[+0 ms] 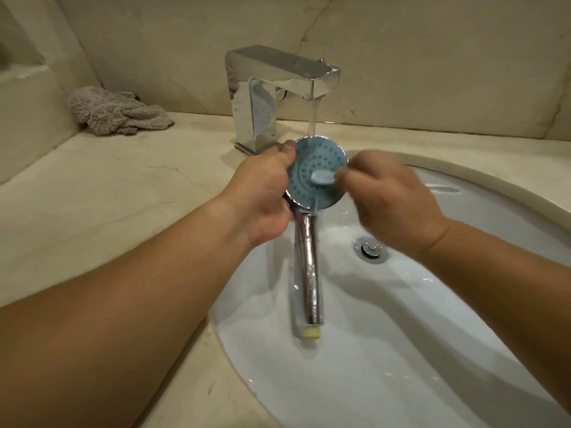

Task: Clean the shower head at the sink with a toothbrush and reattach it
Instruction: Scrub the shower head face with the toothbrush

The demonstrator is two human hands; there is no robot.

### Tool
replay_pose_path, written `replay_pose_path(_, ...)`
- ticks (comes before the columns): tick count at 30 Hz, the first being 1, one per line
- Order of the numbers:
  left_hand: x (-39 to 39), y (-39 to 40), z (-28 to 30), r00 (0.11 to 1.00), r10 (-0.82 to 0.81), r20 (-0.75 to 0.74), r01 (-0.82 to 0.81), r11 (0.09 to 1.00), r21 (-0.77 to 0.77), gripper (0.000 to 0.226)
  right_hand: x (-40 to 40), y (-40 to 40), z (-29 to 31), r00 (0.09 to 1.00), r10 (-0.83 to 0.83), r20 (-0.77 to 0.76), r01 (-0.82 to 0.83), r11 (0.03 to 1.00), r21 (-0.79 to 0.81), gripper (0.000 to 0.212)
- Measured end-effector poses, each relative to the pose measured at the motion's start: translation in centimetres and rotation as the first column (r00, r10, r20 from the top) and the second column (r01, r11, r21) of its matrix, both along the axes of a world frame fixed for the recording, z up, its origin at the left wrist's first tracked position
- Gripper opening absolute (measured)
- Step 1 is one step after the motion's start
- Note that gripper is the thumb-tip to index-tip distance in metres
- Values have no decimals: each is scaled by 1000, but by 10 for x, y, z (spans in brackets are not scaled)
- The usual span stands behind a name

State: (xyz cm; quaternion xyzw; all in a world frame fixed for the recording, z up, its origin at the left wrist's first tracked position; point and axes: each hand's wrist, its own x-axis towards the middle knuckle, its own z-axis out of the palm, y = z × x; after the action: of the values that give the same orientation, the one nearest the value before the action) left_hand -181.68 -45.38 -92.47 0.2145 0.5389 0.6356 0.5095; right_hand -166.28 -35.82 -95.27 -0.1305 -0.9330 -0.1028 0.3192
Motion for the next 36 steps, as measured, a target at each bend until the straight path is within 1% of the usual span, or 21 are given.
replay_pose_path(1, 0, 0, 0, 1000, -2, 3, 2, 1000, -2, 38, -1, -4, -5, 999, 24, 46, -25, 999, 20, 18)
replay_pose_path(2, 1, 0, 1, 1000, 2, 7, -2, 1000, -2, 37, -3, -6, -8, 998, 32, 53, -34, 999, 34, 17)
replay_pose_path(3, 1, 0, 2, 1000, 10, 10, -10, 1000, 2, 36, -3, -3, -6, 1000, 17, 18, -17, 999, 32, 14)
replay_pose_path(5, 1, -1, 3, 1000, 25, 0, -25, 1000, 13, 35, -4, 5, 4, 994, -39, -102, 38, 999, -4, 11)
replay_pose_path(6, 0, -1, 3, 1000, 30, -6, -30, 999, 15, 35, -3, 7, 6, 991, -44, -123, 43, 999, -11, 11)
replay_pose_path(8, 0, 0, 1, 999, 34, -12, -34, 999, 11, 34, -2, 1, -3, 998, -15, -60, 15, 1000, 6, 13)
replay_pose_path(10, 0, 0, 1, 999, 47, 0, -47, 999, 13, 34, -3, -8, -14, 1000, 15, 16, -15, 1000, -12, 17)
replay_pose_path(11, 0, 0, 1, 998, 57, 9, -58, 998, 20, 35, -4, -11, -14, 1000, 22, 21, -22, 999, -40, 17)
replay_pose_path(14, -1, -1, 2, 997, 71, 13, -72, 997, 38, 36, -9, -14, -9, 999, 45, -27, -48, 993, -107, 14)
replay_pose_path(17, 0, 0, 1, 997, 77, 3, -77, 996, 44, 37, -13, -19, -10, 996, 83, 45, -80, 994, -72, 14)
replay_pose_path(19, 0, 1, 1, 997, 75, -19, -74, 996, 45, 36, -14, -16, -8, 996, 62, 68, -60, 998, -31, 13)
replay_pose_path(23, 0, 1, 1, 997, 49, -52, -48, 998, 33, 31, -6, -1, 5, 996, -27, -88, 26, 999, -21, 12)
replay_pose_path(24, 0, 1, 0, 998, 46, -54, -45, 999, 27, 30, -6, -3, 5, 994, -31, -106, 28, 999, -26, 12)
replay_pose_path(25, 1, 1, 0, 998, 42, -51, -41, 999, 23, 31, -7, -6, 2, 995, -16, -101, 15, 1000, -12, 12)
replay_pose_path(28, 2, -1, 1, 999, 18, -39, -18, 1000, 21, 33, -14, -10, -5, 999, 46, -12, -45, 998, 39, 13)
replay_pose_path(29, 2, -2, 2, 999, 9, -38, -8, 1000, 25, 33, -15, -5, -1, 999, 21, -42, -21, 1000, 15, 12)
replay_pose_path(31, 1, -2, 1, 1000, 7, -26, -7, 1000, 21, 33, -16, 3, 10, 980, -63, -189, 51, 996, -69, 9)
replay_pose_path(32, 0, -3, 1, 1000, 8, -17, -8, 1000, 13, 34, -16, 2, 11, 975, -76, -210, 57, 994, -95, 8)
replay_pose_path(33, 0, -2, 0, 1000, 5, -12, -5, 1000, 5, 35, -18, -2, 8, 982, -53, -183, 38, 996, -83, 9)
replay_pose_path(35, -2, -2, 1, 1000, -4, -7, 4, 1000, 1, 37, -22, -9, 0, 997, 23, -79, -25, 1000, -14, 11)
replay_pose_path(36, -2, -2, 1, 1000, -5, -7, 5, 1000, 7, 36, -24, -9, 2, 998, 17, -64, -19, 1000, -20, 9)
